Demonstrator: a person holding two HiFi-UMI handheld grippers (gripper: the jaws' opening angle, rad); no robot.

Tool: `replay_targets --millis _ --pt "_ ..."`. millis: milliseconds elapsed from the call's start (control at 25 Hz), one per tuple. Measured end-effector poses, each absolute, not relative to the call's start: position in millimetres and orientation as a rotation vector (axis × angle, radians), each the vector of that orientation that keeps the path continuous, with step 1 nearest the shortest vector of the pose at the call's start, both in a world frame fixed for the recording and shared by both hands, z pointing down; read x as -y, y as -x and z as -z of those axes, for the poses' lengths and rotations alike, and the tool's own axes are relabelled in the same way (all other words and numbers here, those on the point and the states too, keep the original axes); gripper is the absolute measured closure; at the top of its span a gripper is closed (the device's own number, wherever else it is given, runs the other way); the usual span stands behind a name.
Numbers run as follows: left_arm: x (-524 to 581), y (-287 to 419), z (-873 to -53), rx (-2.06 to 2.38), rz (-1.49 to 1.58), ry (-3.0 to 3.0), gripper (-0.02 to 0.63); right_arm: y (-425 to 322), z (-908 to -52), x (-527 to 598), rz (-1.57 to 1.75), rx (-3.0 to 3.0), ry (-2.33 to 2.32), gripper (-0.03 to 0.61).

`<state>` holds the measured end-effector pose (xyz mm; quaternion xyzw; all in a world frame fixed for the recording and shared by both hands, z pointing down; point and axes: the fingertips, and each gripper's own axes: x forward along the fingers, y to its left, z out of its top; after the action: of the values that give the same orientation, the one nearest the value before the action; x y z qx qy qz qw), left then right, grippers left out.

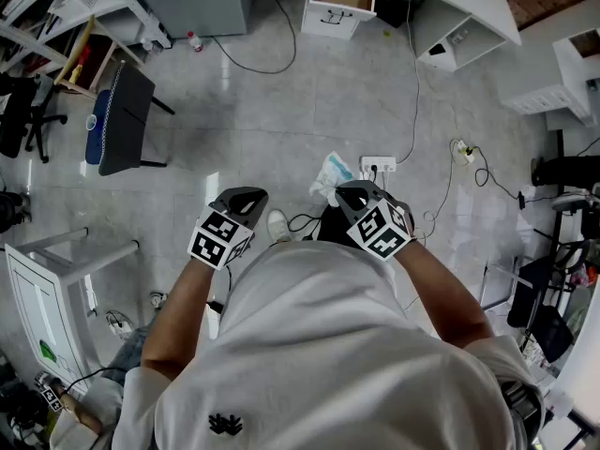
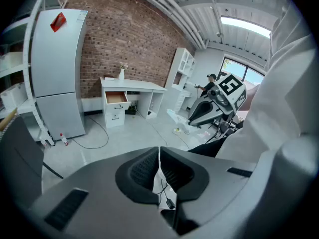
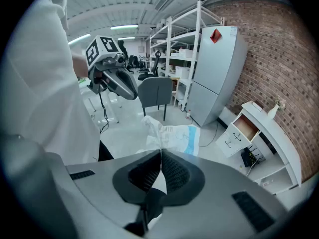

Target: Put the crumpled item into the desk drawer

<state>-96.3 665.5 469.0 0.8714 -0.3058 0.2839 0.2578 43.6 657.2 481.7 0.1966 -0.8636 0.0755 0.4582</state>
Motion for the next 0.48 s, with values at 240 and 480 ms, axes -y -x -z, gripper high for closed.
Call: replay_targets --millis 240,480 --pt "-612.9 79.8 -467.6 0.832 -0.73 -2.385 0.584 -52.1 -491.2 -613.2 -0.187 2.123 -0.478 0.548" --pt "-531.9 51.0 -471.5 0.835 -0.772 -2.367 0.584 -68.6 -500.0 -522.3 -0.182 2.169 -0.469 0.548"
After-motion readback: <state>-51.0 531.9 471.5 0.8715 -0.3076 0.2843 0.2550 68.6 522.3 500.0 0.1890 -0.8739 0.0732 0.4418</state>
